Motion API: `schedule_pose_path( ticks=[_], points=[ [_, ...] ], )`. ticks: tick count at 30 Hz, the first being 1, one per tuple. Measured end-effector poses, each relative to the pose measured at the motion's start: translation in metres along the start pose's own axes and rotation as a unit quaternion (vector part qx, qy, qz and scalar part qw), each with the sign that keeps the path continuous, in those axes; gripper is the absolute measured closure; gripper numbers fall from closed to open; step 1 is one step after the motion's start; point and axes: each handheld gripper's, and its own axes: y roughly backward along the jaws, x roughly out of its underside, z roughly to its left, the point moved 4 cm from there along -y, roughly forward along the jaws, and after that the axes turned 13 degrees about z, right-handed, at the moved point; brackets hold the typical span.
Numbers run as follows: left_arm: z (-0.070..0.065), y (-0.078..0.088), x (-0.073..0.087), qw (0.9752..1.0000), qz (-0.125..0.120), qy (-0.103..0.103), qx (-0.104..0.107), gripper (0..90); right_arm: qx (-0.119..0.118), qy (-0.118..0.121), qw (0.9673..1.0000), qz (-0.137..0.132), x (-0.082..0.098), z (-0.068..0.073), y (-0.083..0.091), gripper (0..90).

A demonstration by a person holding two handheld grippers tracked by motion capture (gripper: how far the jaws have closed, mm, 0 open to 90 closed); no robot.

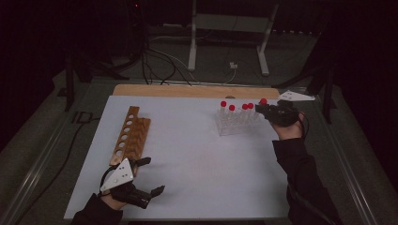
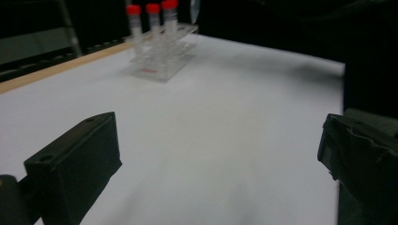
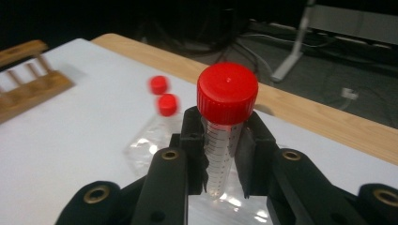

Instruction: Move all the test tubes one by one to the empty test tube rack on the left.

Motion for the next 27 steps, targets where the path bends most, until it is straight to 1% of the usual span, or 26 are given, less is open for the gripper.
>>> schedule_pose_path(
  ticks=[1,2,3,4,6,7,8,9,10,11,12,14,15,16,18,19,21,22,23,24,25,26,27],
  points=[
    [0.0,0.0,-0.003,1.0,0.002,0.003,0.003,0.3,0.0,0.0,1.0,0.0,0.0,0.0,0.0,75.1],
    [0.001,0.0,-0.005,1.0,0.003,0.004,0.001,0.3,-0.005,0.011,0.9999,0.001,-0.001,0.008,0.001,75.1],
    [0.001,-0.001,-0.011,0.9999,0.011,0.01,0.005,0.3,-0.011,0.014,0.9998,0.001,-0.002,0.011,0.001,75.1],
    [0.001,-0.002,-0.013,0.9999,0.014,0.008,0.001,0.3,-0.013,0.019,0.9997,0.003,-0.002,0.015,0.001,75.1],
    [0.001,-0.004,-0.018,0.9998,0.019,0.006,0.002,0.3,-0.018,0.027,0.9994,0.008,-0.002,0.023,0.001,75.1],
    [0.001,-0.005,-0.021,0.9997,0.02,0.014,0.002,0.3,-0.022,0.029,0.9993,0.01,-0.002,0.026,0.001,75.1],
    [0.001,-0.005,-0.021,0.9997,0.02,0.014,0.002,0.3,-0.022,0.029,0.9993,0.01,-0.002,0.026,0.001,75.1],
    [0.002,-0.006,-0.024,0.9995,0.021,0.022,0.006,0.3,-0.025,0.033,0.9991,0.011,-0.002,0.029,0.001,75.1],
    [0.003,-0.006,-0.026,0.9995,0.019,0.023,0.005,0.3,-0.029,0.036,0.9989,0.011,-0.001,0.032,0.0,75.1],
    [0.003,-0.006,-0.029,0.9995,0.019,0.023,0.006,0.3,-0.038,0.039,0.9984,0.012,0.0,0.038,0.0,75.1],
    [0.003,-0.007,-0.034,0.9995,0.016,0.024,0.013,0.3,-0.041,0.043,0.9981,0.014,0.001,0.042,-0.001,75.1],
    [0.003,-0.007,-0.037,0.9995,0.018,0.021,0.015,0.3,-0.045,0.05,0.9975,0.018,0.003,0.048,-0.002,75.1],
    [0.002,-0.007,-0.04,0.9995,0.019,0.021,0.016,0.3,-0.045,0.05,0.9975,0.018,0.003,0.048,-0.002,75.1],
    [0.003,-0.007,-0.042,0.9996,0.017,0.019,0.016,0.3,-0.051,0.059,0.9967,0.021,0.005,0.054,-0.004,75.1],
    [0.004,-0.007,-0.05,0.9996,0.013,0.018,0.02,0.3,-0.059,0.065,0.996,0.022,0.006,0.061,-0.004,75.1],
    [0.005,-0.008,-0.053,0.9994,0.012,0.019,0.024,0.3,-0.06,0.067,0.9957,0.022,0.007,0.064,-0.004,75.1],
    [0.005,-0.008,-0.055,0.9995,0.012,0.02,0.023,0.4,-0.068,0.074,0.9947,0.023,0.008,0.07,-0.005,75.1],
    [0.006,-0.009,-0.06,0.9993,0.008,0.021,0.029,0.3,-0.069,0.076,0.9944,0.022,0.008,0.073,-0.005,75.1],
    [0.006,-0.009,-0.06,0.9993,0.008,0.021,0.029,0.3,-0.069,0.076,0.9944,0.022,0.008,0.073,-0.005,75.1],
    [0.006,-0.009,-0.062,0.9994,0.007,0.02,0.028,0.4,-0.076,0.083,0.9933,0.023,0.009,0.081,-0.006,75.1],
    [0.006,-0.01,-0.066,0.9992,0.008,0.02,0.033,0.4,-0.079,0.086,0.9929,0.024,0.01,0.084,-0.007,75.1],
    [0.006,-0.01,-0.066,0.9992,0.008,0.02,0.033,0.4,-0.079,0.086,0.9929,0.024,0.01,0.084,-0.007,75.1],
    [0.006,-0.011,-0.068,0.9992,0.008,0.018,0.034,0.4,-0.086,0.094,0.9916,0.025,0.011,0.092,-0.008,75.1]
  ],
)
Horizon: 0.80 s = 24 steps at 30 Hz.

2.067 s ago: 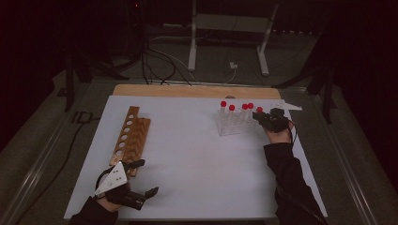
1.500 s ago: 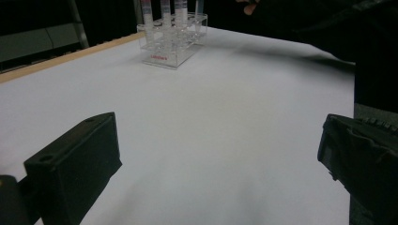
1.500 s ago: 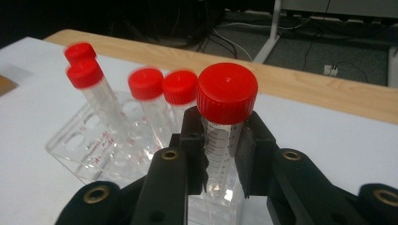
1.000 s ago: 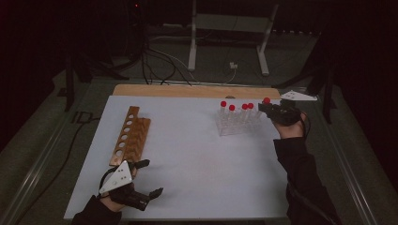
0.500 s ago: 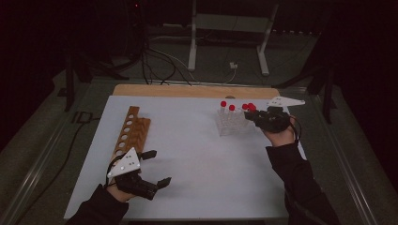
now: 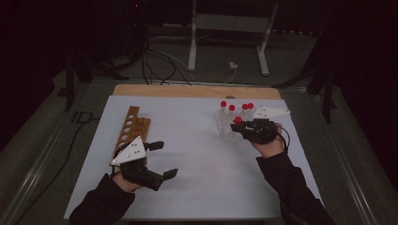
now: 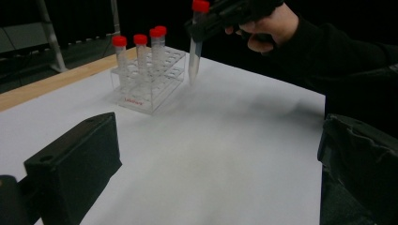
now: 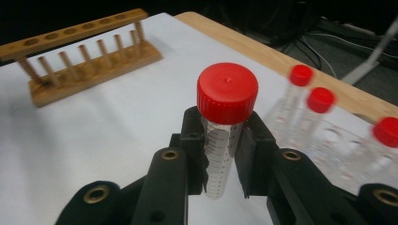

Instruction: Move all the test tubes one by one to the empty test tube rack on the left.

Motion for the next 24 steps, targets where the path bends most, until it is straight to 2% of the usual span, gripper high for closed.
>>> schedule_pose_path(
  ticks=[8,9,10,13,14,20,24],
  points=[
    [-0.004,-0.005,-0.019,0.9999,0.006,-0.012,0.006,0.4,-0.022,0.028,0.9994,0.005,-0.004,0.029,-0.009,75.1],
    [-0.005,-0.006,-0.021,0.9999,0.005,-0.014,0.007,0.4,-0.022,0.028,0.9994,0.005,-0.004,0.029,-0.009,75.1],
    [-0.005,-0.007,-0.024,0.9998,0.005,-0.015,0.008,0.5,-0.029,0.036,0.9989,0.006,-0.004,0.036,-0.011,75.1],
    [-0.006,-0.01,-0.031,0.9998,0.004,-0.018,0.008,1.6,-0.038,0.042,0.9984,0.009,-0.004,0.043,-0.015,75.1],
    [-0.006,-0.011,-0.033,0.9998,0.004,-0.02,0.008,1.6,-0.045,0.047,0.9978,0.012,-0.004,0.05,-0.018,75.1],
    [-0.009,-0.018,-0.048,0.9993,0.0,-0.036,0.013,5.3,-0.068,0.06,0.9957,0.016,-0.001,0.071,-0.028,75.1],
    [-0.008,-0.03,-0.055,0.999,0.003,-0.043,0.012,10.1,-0.083,0.065,0.9943,0.015,0.0,0.081,-0.032,75.1]
  ],
)
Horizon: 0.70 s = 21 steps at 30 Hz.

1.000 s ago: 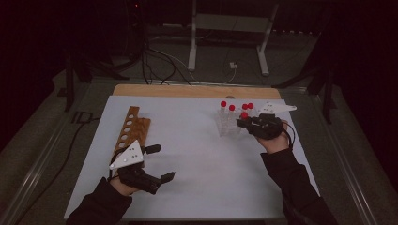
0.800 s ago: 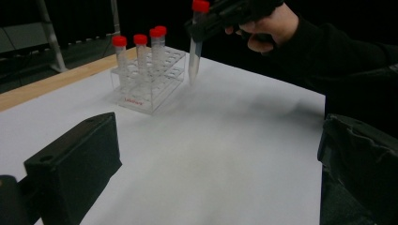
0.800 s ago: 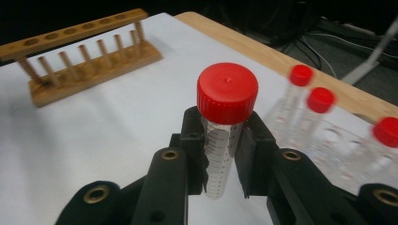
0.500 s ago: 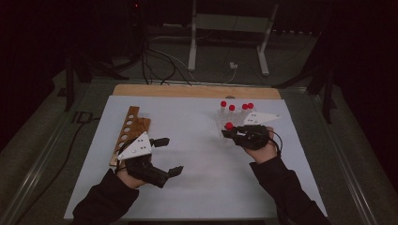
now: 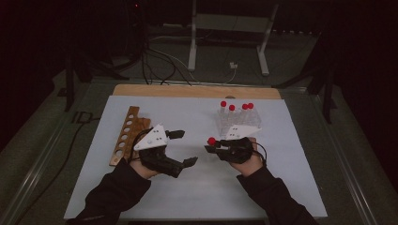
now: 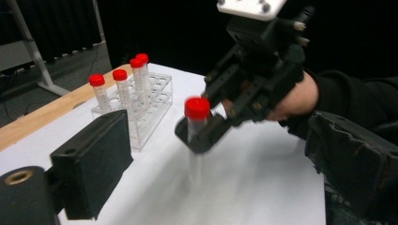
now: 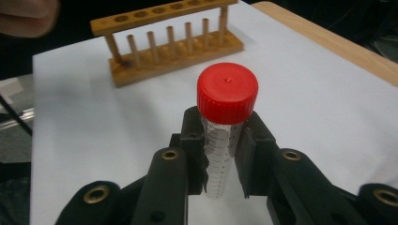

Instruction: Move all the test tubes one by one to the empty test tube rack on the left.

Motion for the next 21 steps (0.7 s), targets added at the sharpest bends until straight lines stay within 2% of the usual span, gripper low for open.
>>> schedule_pose_path(
  ticks=[2,5,11,13,14,21],
  points=[
    [0.0,-0.003,-0.001,1.0,0.0,-0.001,0.002,16.1,-0.004,0.005,1.0,0.002,0.0,0.004,-0.002,75.1],
    [0.001,-0.012,-0.002,1.0,0.005,-0.002,0.005,19.4,-0.011,0.006,0.9999,0.001,0.0,0.007,-0.004,75.1],
    [0.003,-0.03,-0.002,0.9999,0.015,-0.006,0.0,32.6,-0.021,0.014,0.9997,0.003,-0.001,0.015,-0.007,75.1],
    [0.003,-0.032,-0.002,0.9998,0.017,-0.008,0.0,35.0,-0.023,0.016,0.9996,0.004,-0.001,0.016,-0.008,75.1],
    [0.003,-0.034,-0.002,0.9998,0.017,-0.007,0.0,39.7,-0.024,0.017,0.9996,0.004,-0.002,0.018,-0.008,75.1],
    [0.004,-0.044,0.002,0.9995,0.03,-0.013,0.005,55.2,-0.028,0.018,0.9994,0.001,-0.002,0.02,-0.01,75.1]
  ],
)
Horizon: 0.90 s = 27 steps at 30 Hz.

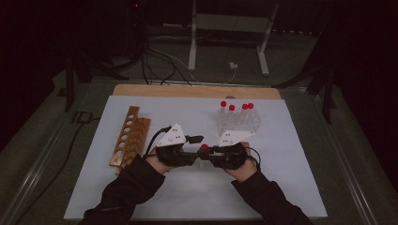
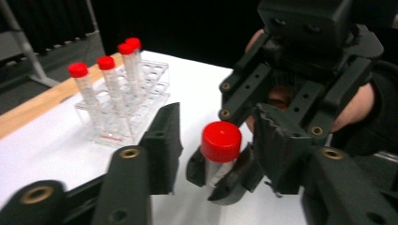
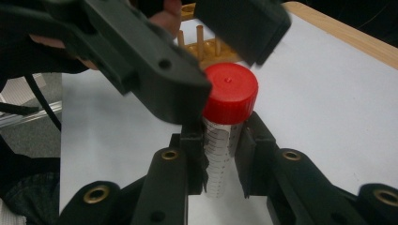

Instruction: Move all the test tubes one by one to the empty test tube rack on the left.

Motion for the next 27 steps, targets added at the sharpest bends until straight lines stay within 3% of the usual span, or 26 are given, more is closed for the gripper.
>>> schedule_pose_path(
  ticks=[7,12,16,20,22,23,25,26,27],
  points=[
    [-0.001,-0.004,0.001,0.9999,0.007,-0.011,0.0,71.0,0.001,-0.002,1.0,0.001,0.0,0.0,0.0,75.0],
    [-0.001,-0.004,0.0,0.9999,0.001,-0.014,0.001,72.1,0.0,-0.004,1.0,-0.004,0.0,0.0,0.001,74.4],
    [0.004,0.0,-0.003,0.9998,-0.001,-0.016,-0.009,72.2,-0.006,-0.005,1.0,-0.002,0.001,0.0,0.0,54.8],
    [0.011,0.008,-0.003,0.9998,-0.006,-0.006,-0.019,72.3,0.003,-0.02,0.9997,-0.014,0.003,-0.003,0.003,41.0],
    [0.013,0.01,-0.004,0.9997,-0.007,-0.004,-0.023,72.3,0.007,-0.022,0.9996,-0.015,0.004,-0.004,0.005,38.6],
    [0.015,0.012,-0.004,0.9996,-0.007,-0.002,-0.026,72.3,0.007,-0.029,0.9993,-0.021,0.004,-0.005,0.009,29.8],
    [0.019,0.016,-0.004,0.9994,-0.01,0.003,-0.034,72.3,0.011,-0.028,0.9993,-0.021,0.005,-0.005,0.01,26.3],
    [0.023,0.022,-0.005,0.9992,-0.015,0.007,-0.037,72.4,0.016,-0.035,0.999,-0.025,0.006,-0.005,0.013,16.7],
    [0.026,0.024,-0.006,0.999,-0.016,0.009,-0.042,72.3,0.016,-0.038,0.9988,-0.025,0.006,-0.006,0.014,13.6]
  ],
)
